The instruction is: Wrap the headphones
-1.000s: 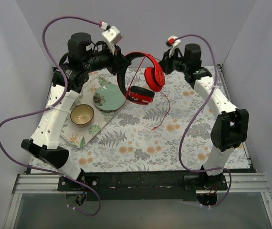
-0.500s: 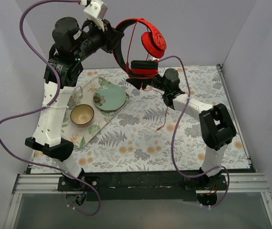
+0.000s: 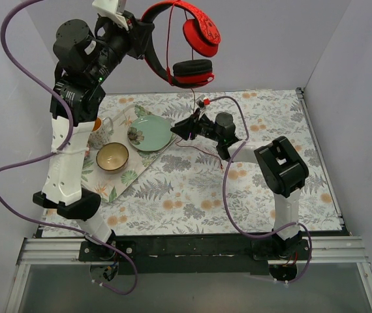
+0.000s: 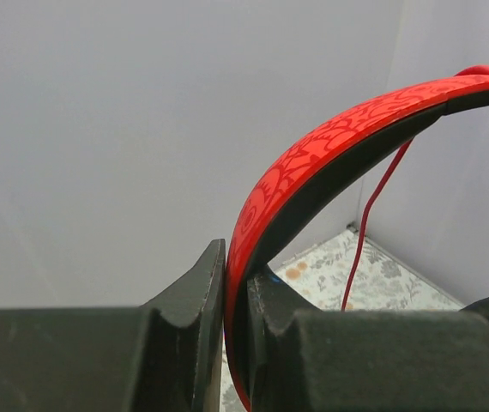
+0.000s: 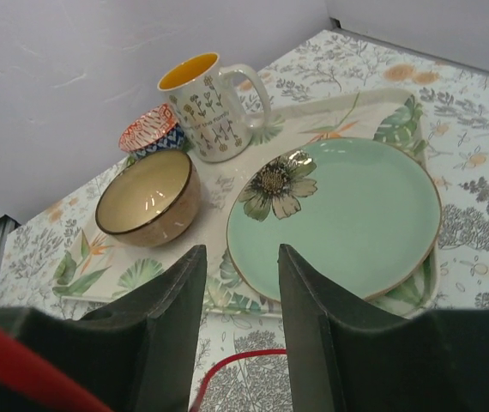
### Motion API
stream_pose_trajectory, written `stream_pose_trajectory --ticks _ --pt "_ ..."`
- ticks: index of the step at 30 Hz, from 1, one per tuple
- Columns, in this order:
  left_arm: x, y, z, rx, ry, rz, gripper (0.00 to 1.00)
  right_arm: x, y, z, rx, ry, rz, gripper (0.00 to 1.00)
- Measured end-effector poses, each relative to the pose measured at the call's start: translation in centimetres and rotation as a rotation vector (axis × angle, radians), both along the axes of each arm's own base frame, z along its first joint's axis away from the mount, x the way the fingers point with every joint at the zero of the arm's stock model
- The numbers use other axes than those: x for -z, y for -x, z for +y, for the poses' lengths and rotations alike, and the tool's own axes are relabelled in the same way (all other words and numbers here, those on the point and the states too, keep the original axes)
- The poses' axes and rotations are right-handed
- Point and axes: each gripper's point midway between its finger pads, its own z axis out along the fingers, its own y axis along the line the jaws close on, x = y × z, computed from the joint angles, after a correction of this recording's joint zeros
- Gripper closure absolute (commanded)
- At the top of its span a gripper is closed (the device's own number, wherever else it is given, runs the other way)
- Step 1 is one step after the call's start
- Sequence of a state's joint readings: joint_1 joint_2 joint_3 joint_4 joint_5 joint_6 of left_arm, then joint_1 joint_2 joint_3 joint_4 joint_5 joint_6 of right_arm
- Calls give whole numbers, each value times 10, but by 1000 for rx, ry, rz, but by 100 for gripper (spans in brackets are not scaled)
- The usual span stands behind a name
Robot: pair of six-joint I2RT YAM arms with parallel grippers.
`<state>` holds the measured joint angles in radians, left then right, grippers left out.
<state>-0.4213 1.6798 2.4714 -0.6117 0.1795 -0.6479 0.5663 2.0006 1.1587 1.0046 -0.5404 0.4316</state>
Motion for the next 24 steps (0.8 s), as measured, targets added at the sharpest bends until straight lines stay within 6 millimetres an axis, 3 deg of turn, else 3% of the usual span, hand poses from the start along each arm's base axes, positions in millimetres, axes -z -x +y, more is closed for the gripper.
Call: stream_pose_trajectory --ticks 2,4,5,8,15,19,24 --pt "-10 1 5 -22 18 -28 100 9 5 0 2 3 25 53" --pt "-15 0 8 -42 30 -43 100 17 11 2 -2 8 43 61" --pt "-17 -1 10 -53 35 -48 100 21 15 3 -6 11 52 77" --pt "-18 -5 16 -90 47 -50 100 29 27 11 -25 18 82 99" --pt "-14 -25 31 -147 90 -27 100 51 57 35 -92 100 116 99" --pt "-4 -51 49 -212 115 -10 100 64 77 53 -142 191 113 99" --pt "24 -93 77 -375 66 -15 100 78 112 71 -212 324 67 99"
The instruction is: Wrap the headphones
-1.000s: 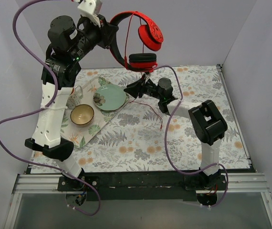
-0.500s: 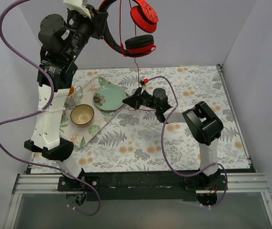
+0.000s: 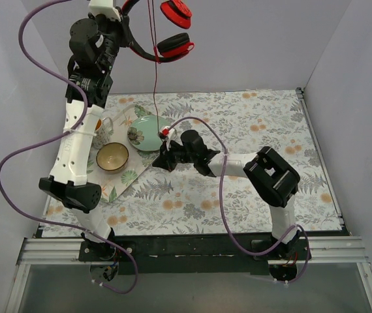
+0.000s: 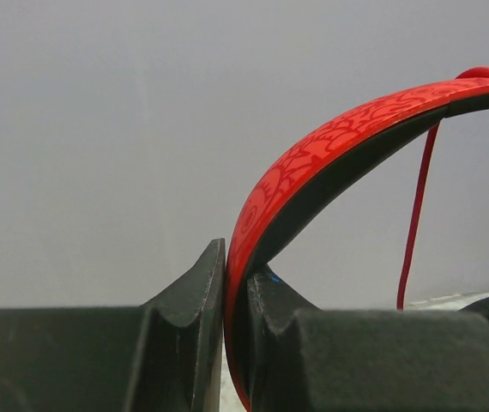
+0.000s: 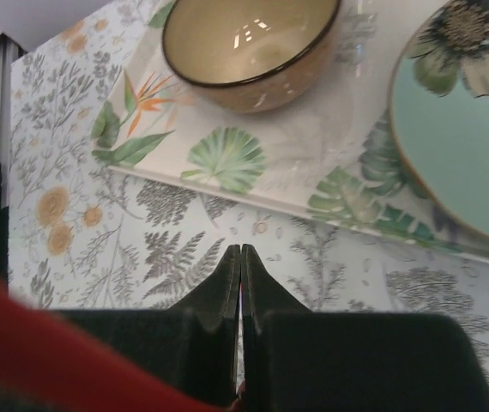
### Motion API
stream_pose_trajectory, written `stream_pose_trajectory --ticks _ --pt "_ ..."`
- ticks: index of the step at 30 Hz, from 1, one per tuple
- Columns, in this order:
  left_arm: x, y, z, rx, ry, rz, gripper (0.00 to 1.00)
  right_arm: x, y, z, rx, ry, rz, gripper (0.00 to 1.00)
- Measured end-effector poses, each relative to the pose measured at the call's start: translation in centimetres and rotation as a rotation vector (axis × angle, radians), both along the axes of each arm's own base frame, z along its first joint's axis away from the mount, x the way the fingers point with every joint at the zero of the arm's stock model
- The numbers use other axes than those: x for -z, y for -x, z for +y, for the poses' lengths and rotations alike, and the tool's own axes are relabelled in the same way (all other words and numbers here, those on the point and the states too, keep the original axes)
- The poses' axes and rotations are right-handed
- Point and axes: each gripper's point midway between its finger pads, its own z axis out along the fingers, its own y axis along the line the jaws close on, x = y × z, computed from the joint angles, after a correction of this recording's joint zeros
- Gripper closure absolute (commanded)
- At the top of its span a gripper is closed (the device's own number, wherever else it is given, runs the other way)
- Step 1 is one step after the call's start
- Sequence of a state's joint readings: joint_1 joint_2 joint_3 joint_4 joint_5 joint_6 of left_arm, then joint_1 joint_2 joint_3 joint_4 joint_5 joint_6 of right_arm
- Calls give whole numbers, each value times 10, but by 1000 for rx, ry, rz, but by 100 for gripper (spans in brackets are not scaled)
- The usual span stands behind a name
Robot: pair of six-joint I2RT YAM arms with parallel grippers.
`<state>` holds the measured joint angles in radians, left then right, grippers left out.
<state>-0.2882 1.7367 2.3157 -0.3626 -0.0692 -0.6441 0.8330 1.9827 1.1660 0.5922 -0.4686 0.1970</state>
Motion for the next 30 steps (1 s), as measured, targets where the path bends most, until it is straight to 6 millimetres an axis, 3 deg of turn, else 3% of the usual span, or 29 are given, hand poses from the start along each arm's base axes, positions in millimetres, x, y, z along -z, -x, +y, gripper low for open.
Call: stream_pose_trajectory --ticks 3,7,12,17,22,25,30 --pt "20 -25 18 -101 -60 0 100 2 24 3 -45 57 -20 99" --pt "48 -57 43 -240 -163 -1 100 -14 45 2 -74 98 -66 99" --pt "98 -87 60 -357 -337 46 100 -42 55 -13 -60 139 -117 99" --pt "137 -103 63 -393 -491 64 100 -67 55 -37 -23 228 -174 99" --pt "201 -110 60 -360 -662 132 100 -112 32 -54 79 318 -250 99" --pt "243 -110 60 -332 -767 190 100 -154 6 -71 182 325 -321 99" --pt "299 -95 49 -261 -913 255 100 -211 -26 -105 312 320 -396 99"
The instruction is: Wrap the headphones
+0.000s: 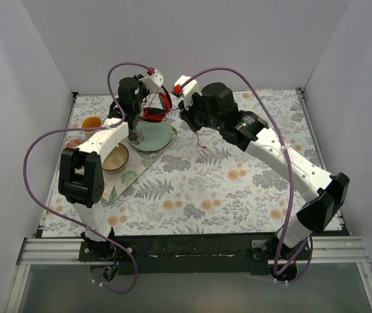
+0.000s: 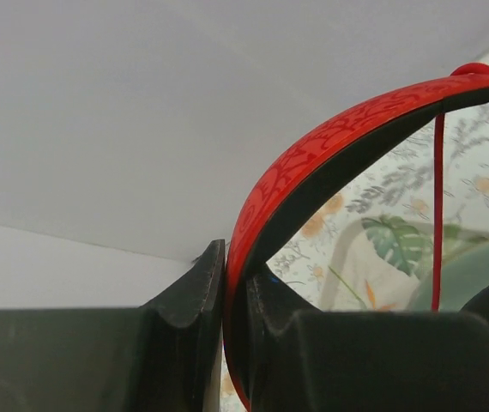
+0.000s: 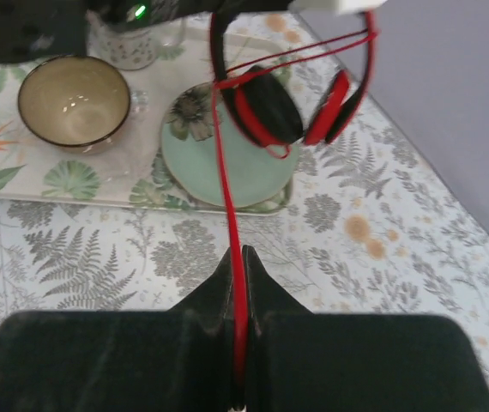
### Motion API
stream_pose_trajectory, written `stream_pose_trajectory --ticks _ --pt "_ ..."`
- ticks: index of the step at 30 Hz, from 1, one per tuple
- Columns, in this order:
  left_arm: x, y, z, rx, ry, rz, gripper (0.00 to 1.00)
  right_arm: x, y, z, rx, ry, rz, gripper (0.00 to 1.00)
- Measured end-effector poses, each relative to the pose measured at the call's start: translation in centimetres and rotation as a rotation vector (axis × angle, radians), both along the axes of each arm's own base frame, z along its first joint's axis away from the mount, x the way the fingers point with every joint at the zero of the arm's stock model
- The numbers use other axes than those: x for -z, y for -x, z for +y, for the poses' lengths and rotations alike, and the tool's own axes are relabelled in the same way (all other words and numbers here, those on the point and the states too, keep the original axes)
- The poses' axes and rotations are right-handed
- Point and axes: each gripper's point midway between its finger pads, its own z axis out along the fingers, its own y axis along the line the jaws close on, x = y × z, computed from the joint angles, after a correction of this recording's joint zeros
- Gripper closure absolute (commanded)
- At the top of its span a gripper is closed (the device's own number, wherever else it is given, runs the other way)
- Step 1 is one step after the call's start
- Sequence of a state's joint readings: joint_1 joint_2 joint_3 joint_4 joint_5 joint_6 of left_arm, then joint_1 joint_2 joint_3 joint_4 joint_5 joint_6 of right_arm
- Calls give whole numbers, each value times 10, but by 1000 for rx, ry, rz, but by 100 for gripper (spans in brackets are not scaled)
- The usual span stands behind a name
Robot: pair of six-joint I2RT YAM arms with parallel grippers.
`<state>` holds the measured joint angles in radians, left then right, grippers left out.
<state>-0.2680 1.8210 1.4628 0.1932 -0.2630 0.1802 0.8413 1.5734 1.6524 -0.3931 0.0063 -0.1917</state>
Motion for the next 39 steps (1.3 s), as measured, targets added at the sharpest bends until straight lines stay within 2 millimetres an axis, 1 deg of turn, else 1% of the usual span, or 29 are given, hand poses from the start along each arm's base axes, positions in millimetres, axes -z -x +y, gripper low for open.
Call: stream_pose_trajectory --ticks 3,5,8,11,13,15,18,22,25,28,30,32,35,38,39 --pt "16 17 -15 60 -37 33 100 -27 -20 -20 59 0 -44 99" --pt "18 29 -33 118 -44 43 100 -36 -32 -30 88 5 -63 99" --pt "14 51 -58 205 -42 61 100 -44 -62 -51 154 10 -97 99" --pt "9 68 -73 267 -19 92 100 -44 -95 -83 231 8 -108 99" --pt "6 83 -86 312 11 121 100 -40 -117 -103 271 13 -107 99" --pt "5 97 -97 353 42 152 100 -37 -134 -114 294 16 -105 99" --pt "4 119 -114 426 95 221 100 -28 -153 -123 300 5 -88 99" --pt "4 135 -125 473 148 299 100 -16 -165 -132 292 -25 -43 99" --pt "2 143 -132 499 182 338 100 -14 -168 -136 289 -42 -24 99" --pt "-2 150 -137 518 218 369 100 -18 -169 -135 275 -70 -26 99" --pt "-7 154 -140 530 240 386 100 -18 -170 -135 268 -89 -24 99" --pt "-14 161 -145 552 273 411 100 -14 -172 -137 255 -107 -14 99" --pt "-34 172 -152 592 330 440 100 -1 -171 -136 205 -131 21 99" --pt "-69 181 -157 616 403 427 100 11 -168 -129 144 -164 37 97" --pt "-86 183 -158 620 436 405 100 20 -164 -124 118 -183 52 96"
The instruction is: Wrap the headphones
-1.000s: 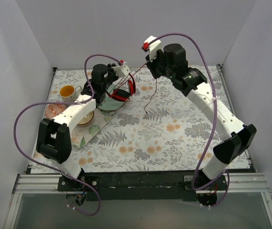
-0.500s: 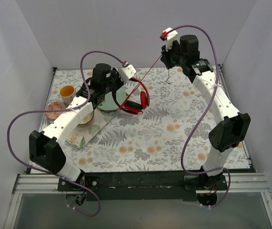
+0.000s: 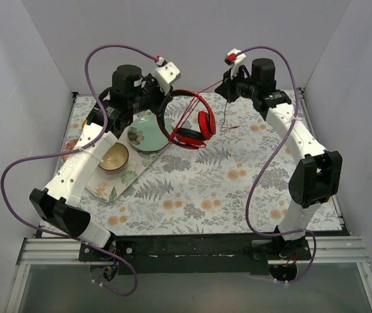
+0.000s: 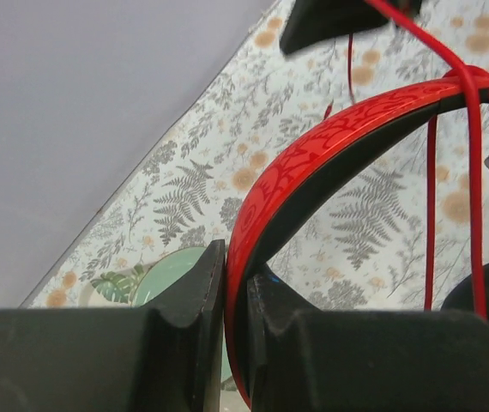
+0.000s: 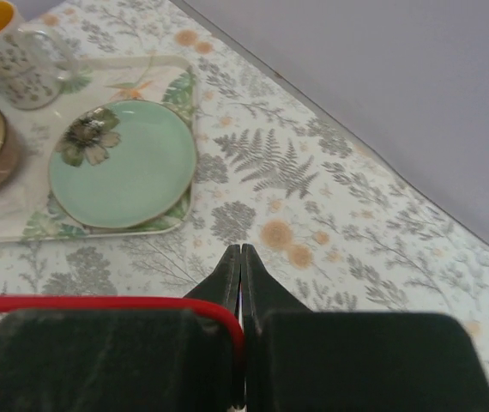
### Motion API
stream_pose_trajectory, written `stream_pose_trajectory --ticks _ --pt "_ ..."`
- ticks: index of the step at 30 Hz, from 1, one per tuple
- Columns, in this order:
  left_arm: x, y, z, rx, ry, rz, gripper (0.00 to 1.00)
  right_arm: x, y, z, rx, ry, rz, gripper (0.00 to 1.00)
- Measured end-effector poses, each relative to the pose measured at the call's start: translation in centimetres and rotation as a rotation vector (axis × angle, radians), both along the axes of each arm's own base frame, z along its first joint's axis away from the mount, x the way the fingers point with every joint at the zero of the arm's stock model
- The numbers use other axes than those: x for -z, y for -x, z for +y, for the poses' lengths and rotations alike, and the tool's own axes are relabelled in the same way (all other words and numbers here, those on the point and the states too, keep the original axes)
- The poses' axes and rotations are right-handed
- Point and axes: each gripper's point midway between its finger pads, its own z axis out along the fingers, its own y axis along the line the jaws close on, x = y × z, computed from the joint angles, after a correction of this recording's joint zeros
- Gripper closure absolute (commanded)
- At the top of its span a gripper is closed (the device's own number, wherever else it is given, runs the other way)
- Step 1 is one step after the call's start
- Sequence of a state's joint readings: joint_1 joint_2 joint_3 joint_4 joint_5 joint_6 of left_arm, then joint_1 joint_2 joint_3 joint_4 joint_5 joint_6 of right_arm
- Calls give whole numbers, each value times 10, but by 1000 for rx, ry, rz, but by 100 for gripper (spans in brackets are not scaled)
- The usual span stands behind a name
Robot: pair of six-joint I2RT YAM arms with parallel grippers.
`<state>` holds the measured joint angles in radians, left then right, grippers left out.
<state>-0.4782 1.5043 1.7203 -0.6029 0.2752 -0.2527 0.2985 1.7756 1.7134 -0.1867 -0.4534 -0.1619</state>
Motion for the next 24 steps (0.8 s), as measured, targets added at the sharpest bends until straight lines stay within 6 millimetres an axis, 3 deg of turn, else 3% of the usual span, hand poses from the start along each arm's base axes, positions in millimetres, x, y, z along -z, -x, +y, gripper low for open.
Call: stream_pose_trajectory --ticks 4,10,12,19,24 --pt "-46 3 -2 -29 103 -14 100 32 21 25 -96 -76 26 81" --pt "-98 2 -7 -52 231 -45 100 77 55 59 -189 -221 80 73" --pt "-106 0 -7 -58 253 -49 100 80 64 68 -212 -270 85 69" --pt "-123 -8 -6 -97 289 -70 100 61 70 96 -277 -412 28 61" --pt "-135 -8 0 -124 298 -98 100 95 81 113 -294 -453 100 59"
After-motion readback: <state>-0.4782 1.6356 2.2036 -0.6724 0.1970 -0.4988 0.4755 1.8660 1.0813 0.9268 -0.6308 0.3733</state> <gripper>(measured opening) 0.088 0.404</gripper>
